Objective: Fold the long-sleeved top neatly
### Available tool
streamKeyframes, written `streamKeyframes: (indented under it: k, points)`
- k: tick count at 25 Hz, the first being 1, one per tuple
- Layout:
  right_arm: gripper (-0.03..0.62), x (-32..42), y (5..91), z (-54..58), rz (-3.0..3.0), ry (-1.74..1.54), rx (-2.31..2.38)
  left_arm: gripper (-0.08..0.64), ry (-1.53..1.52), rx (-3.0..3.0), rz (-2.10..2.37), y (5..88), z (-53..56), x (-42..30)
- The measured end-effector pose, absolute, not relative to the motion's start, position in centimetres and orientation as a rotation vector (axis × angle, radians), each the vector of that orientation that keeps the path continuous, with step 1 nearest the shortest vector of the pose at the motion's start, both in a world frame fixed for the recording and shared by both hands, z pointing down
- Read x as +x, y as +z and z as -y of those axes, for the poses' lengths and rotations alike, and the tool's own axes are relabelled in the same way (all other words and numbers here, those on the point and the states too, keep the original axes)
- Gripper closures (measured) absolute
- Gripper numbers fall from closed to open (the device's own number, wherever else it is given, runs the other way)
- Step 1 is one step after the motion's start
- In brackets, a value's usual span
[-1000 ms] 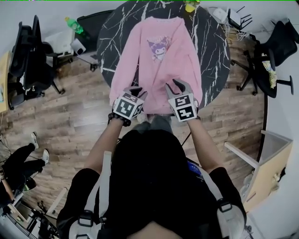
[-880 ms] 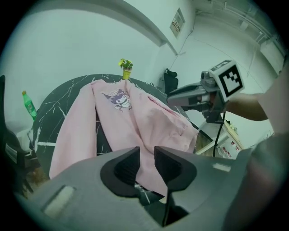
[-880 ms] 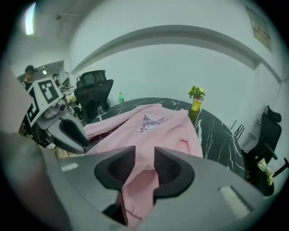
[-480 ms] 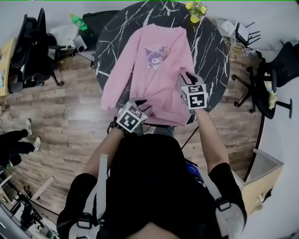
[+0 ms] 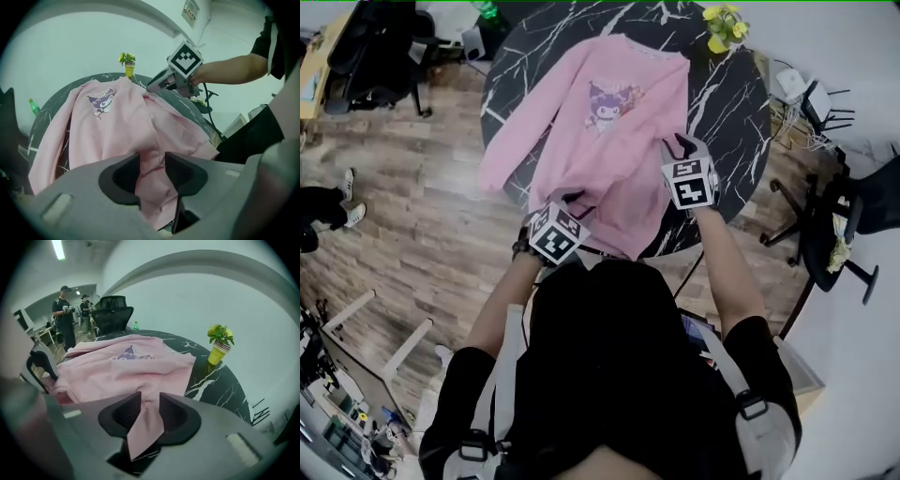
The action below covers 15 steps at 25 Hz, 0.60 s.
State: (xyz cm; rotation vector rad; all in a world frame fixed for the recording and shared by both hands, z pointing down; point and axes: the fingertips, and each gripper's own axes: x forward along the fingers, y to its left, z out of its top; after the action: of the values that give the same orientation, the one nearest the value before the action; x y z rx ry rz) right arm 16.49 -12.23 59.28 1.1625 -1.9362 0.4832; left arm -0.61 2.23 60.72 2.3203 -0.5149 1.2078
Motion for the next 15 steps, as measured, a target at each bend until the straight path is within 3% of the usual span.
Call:
streamKeyframes:
  k: [15]
  points:
    - [0.466, 19.6, 57.9, 16.1, 1.974, 0.377, 1.132, 0.402, 1.072, 2.343, 0.637, 58.9, -2.7, 4.0]
